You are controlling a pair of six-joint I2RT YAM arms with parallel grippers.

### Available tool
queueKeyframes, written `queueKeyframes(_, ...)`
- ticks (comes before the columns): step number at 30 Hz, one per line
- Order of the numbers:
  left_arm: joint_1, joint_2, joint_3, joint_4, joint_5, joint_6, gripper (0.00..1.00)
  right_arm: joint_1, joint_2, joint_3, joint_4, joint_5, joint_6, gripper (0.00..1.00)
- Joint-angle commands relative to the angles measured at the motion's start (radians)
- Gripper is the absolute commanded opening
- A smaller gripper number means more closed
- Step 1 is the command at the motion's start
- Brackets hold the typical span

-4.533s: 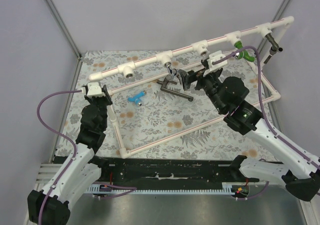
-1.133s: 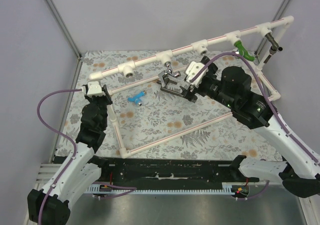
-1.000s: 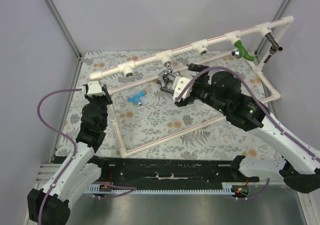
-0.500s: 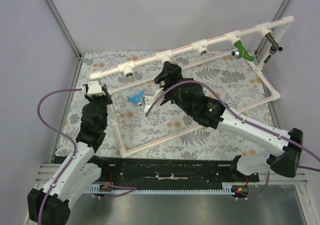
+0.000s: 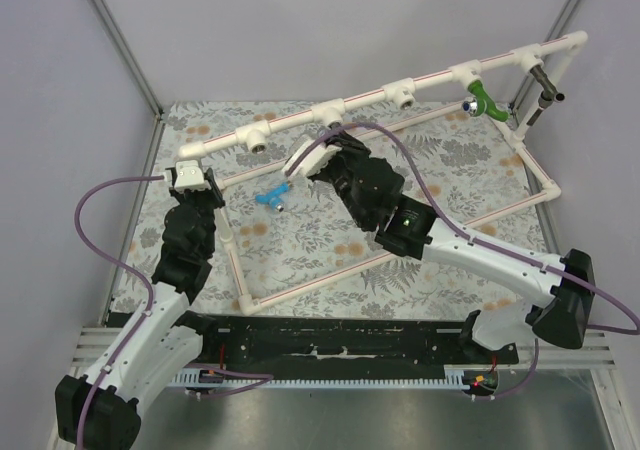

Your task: Install the water faucets

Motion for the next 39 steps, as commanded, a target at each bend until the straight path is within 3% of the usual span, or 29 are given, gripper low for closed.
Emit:
queueKeyframes(1, -0.005, 0.005, 0.026, 0.004, 0.031, -0.059, 0.02, -0.034, -0.021, 0.004, 0.119, 0.288, 0.808, 0.03)
queueKeyframes(3, -0.007, 0.003, 0.025, 0.004, 0.031, -0.067, 0.02, -0.063, -0.049, 0.004, 0.067, 0.342, 1.137, 0.05)
queueKeyframes(6, -0.007, -0.001, 0.022, 0.006, 0.031, -0.073, 0.02, -0.143, -0.114, 0.004, -0.138, 0.375, 1.694, 0.04)
queueKeyframes(10, -0.007, -0.009, 0.022, 0.006, 0.030, -0.079, 0.02, -0.250, -0.196, -0.088, -0.364, 0.317, 2.406, 0.09)
queueKeyframes(12, -0.007, -0.012, 0.022, 0.006, 0.031, -0.081, 0.02, -0.292, -0.213, -0.137, -0.396, 0.246, 2.606, 0.22)
queueKeyframes(14, -0.007, -0.015, 0.020, 0.006, 0.033, -0.082, 0.02, -0.330, -0.221, -0.173, -0.398, 0.166, 2.694, 0.38)
queueKeyframes(18, -0.007, -0.015, 0.022, 0.006, 0.034, -0.082, 0.02, -0.341, -0.243, -0.190, -0.321, 0.122, 2.506, 0.60)
queueKeyframes(23, -0.007, -0.015, 0.020, 0.004, 0.034, -0.082, 0.02, -0.350, -0.312, -0.153, -0.182, 0.036, 1.987, 0.79)
queueKeyframes(29, -0.005, -0.015, 0.022, 0.004, 0.037, -0.082, 0.02, -0.350, -0.329, 0.037, -0.308, -0.247, 1.313, 0.89)
queueKeyframes(35, -0.007, -0.012, 0.023, 0.004, 0.039, -0.078, 0.02, -0.343, -0.352, 0.083, -0.499, -0.600, 0.778, 0.98)
queueKeyframes(39, -0.007, -0.011, 0.023, 0.004, 0.037, -0.073, 0.02, -0.317, -0.369, 0.042, -0.525, -0.662, 0.537, 0.98)
